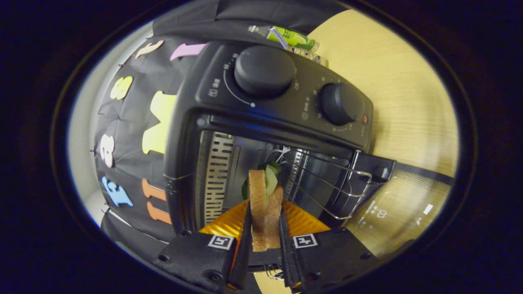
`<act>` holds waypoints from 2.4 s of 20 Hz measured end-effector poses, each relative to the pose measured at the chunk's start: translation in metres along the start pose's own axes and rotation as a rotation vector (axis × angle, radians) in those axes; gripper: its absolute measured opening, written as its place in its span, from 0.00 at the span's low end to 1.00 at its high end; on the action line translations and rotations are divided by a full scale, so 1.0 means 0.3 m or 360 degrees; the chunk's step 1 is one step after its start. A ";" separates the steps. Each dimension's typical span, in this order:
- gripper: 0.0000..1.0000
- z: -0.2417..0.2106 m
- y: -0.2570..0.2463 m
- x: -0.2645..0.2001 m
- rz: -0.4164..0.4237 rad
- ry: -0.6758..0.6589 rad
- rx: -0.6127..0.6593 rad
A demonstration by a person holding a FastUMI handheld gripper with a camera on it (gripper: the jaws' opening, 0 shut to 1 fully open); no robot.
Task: Open the toaster oven, put the food inside, and close the toaster oven door.
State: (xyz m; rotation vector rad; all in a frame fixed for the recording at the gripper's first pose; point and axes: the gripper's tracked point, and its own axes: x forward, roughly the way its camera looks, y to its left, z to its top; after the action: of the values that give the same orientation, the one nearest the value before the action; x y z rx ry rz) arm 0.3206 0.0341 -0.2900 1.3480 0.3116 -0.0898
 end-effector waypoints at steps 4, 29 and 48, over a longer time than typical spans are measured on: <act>0.40 -0.009 0.006 0.032 -0.0062 0.0011 -0.0152; 0.96 -0.176 0.013 0.006 0.0033 0.0400 -0.1427; 1.00 -0.218 -0.146 -0.176 -0.0425 0.0453 -0.2253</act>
State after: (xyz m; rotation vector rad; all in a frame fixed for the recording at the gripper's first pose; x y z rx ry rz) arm 0.2486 0.0815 -0.3291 -0.0973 0.6289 0.0997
